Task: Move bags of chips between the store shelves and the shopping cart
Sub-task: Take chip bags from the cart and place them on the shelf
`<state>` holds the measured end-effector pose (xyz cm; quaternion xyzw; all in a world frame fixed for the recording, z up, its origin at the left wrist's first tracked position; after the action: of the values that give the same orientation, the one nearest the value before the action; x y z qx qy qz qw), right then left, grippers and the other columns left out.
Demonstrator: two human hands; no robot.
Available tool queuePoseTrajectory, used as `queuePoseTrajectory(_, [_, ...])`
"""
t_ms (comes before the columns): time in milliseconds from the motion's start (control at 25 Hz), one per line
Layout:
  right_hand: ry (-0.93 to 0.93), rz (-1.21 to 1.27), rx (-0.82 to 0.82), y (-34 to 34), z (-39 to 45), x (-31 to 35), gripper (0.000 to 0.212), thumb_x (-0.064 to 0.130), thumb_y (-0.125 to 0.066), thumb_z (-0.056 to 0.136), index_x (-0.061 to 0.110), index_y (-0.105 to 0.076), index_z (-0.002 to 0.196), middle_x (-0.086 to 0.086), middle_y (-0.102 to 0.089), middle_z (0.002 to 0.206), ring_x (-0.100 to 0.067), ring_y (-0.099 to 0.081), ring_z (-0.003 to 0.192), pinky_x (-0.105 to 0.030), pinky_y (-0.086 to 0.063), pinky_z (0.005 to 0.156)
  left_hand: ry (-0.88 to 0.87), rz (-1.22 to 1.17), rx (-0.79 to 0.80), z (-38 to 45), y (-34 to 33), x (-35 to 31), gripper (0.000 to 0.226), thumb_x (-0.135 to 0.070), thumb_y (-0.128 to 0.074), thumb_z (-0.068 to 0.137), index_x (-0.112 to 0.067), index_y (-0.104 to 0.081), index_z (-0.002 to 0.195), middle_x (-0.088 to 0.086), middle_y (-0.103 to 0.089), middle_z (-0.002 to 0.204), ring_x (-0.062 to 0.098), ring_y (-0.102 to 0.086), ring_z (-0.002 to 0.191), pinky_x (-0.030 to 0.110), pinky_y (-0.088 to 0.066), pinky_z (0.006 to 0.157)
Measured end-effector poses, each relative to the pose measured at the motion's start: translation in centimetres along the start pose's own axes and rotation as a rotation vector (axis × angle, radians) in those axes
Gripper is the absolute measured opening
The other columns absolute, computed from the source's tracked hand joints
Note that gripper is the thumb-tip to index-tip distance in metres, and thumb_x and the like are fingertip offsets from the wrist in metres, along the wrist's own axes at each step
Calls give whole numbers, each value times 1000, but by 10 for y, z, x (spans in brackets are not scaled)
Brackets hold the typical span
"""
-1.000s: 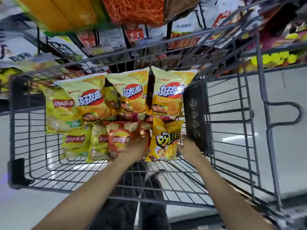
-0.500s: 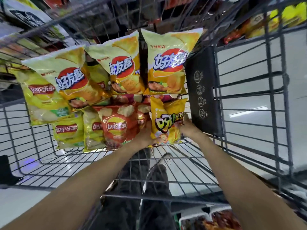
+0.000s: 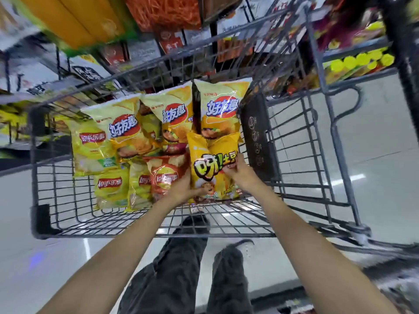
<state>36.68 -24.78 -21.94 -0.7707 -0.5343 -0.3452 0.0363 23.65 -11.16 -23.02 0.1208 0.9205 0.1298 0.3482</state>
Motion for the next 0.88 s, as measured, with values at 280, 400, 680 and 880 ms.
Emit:
queuePoseTrajectory(280, [318,-117,-119,64,-112,83,68,36,-49,102,18,-11,155,-12,-50,144,-34,-53,124,-33,-41,87,-233,-209,-304,-100,31,-92,83,-33,-77,84,-27,-27,149,-18,-39,142,3,-41,128,26,-35,107])
queuePoseTrajectory(400, [478,-129,-219,103,-185,106,62,34,-49,103,18,-16,152,-8,-59,130,-32,-61,106,-31,-39,72,-335,-204,-431,-150,28,-142,97,-46,-76,80,-26,-18,155,-17,-31,151,4,-32,136,29,-30,114])
queuePoseTrajectory(680, [737,-52,-497,209,-341,108,55,32,-51,102,20,-24,148,4,-62,116,-22,-62,103,-33,-46,78,-676,-152,-518,-234,-7,-280,75,-47,-66,90,-47,-20,149,-26,-26,154,9,-32,139,37,-34,112])
queuePoseTrajectory(880, [752,5,-753,295,-414,60,53,41,-54,99,25,-32,144,6,-64,123,-19,-63,109,-40,-51,89,-839,-88,-432,-254,-60,-379,79,-63,-65,84,-46,-24,150,-20,-32,155,11,-39,138,42,-39,110])
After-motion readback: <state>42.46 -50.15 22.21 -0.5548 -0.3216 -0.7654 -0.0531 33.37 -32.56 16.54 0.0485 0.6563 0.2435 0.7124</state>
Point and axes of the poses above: each hand's wrist, its own z-axis towards the middle knuckle, its own y-axis out of the back of the hand, x = y × z, the point moved 8 cm from there along z, towards the middle knuckle
